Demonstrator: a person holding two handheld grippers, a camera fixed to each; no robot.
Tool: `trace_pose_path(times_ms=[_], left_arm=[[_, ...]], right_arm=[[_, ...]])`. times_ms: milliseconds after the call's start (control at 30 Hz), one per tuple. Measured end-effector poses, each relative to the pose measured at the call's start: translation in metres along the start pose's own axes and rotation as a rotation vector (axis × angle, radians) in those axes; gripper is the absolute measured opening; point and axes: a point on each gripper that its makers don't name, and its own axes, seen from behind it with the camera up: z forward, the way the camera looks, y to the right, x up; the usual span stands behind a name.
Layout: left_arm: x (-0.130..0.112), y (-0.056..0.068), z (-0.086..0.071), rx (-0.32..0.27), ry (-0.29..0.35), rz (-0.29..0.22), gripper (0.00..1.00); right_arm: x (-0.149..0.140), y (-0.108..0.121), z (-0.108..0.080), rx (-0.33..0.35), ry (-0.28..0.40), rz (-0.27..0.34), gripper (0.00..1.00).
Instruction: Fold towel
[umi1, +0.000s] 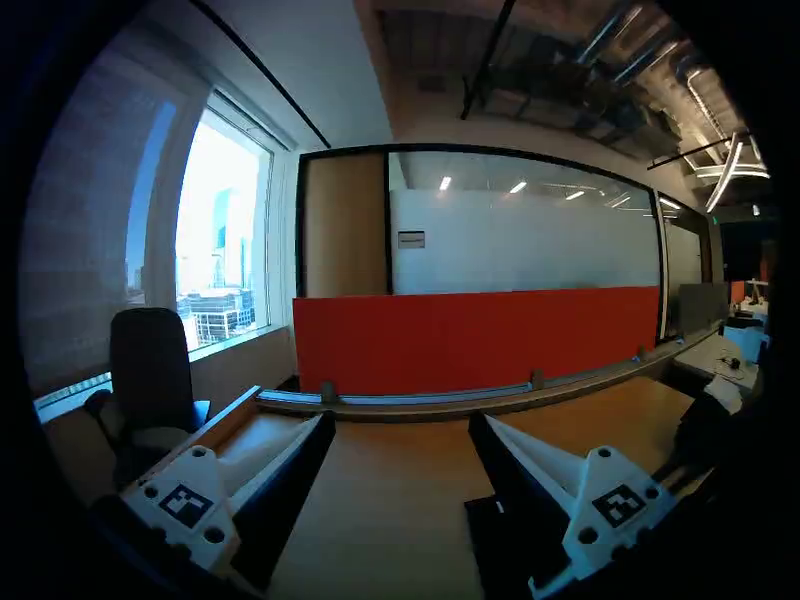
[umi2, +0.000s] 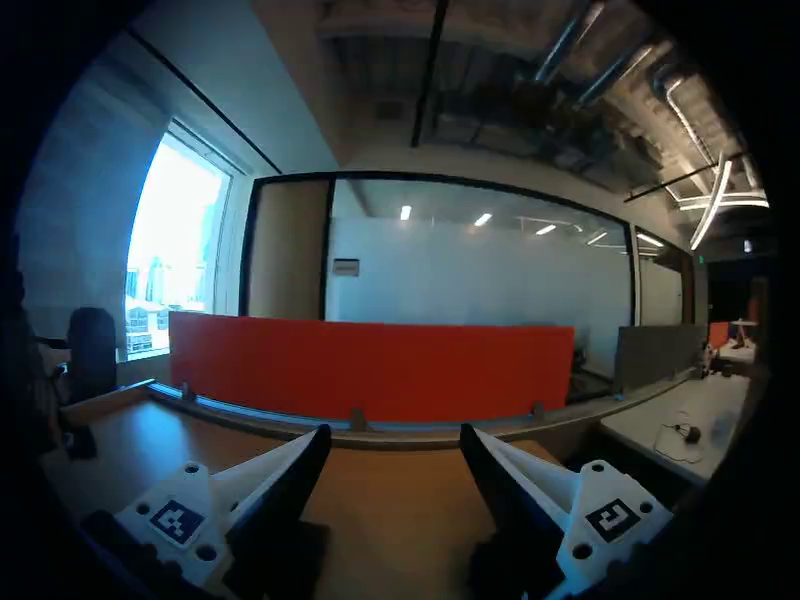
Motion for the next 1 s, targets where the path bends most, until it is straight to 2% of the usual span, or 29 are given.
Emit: trace_pose_path(times_ms=[200,433,767,1000], left_arm=[[0.008,0.000,0.000,-0.011,-0.021,0.001,0.99],[0.007,0.012,-0.001,-0.091,-0.078,0.006,1.00],[-0.003,0.041,-0.005,-0.245,-0.180,0.082,1.00],[-0.002,0.067,-0.011,-0.351,-0.215,0.096,1.00]], right_arm=[[0.010,-0.004,0.003,0.014,-0.018,0.008,1.00],[0.016,-0.022,0.005,0.100,-0.058,-0.015,1.00],[0.016,-0.063,0.000,0.295,-0.161,-0.083,1.00],[0.011,-0.081,-0.007,0.391,-0.211,-0.140,1.00]])
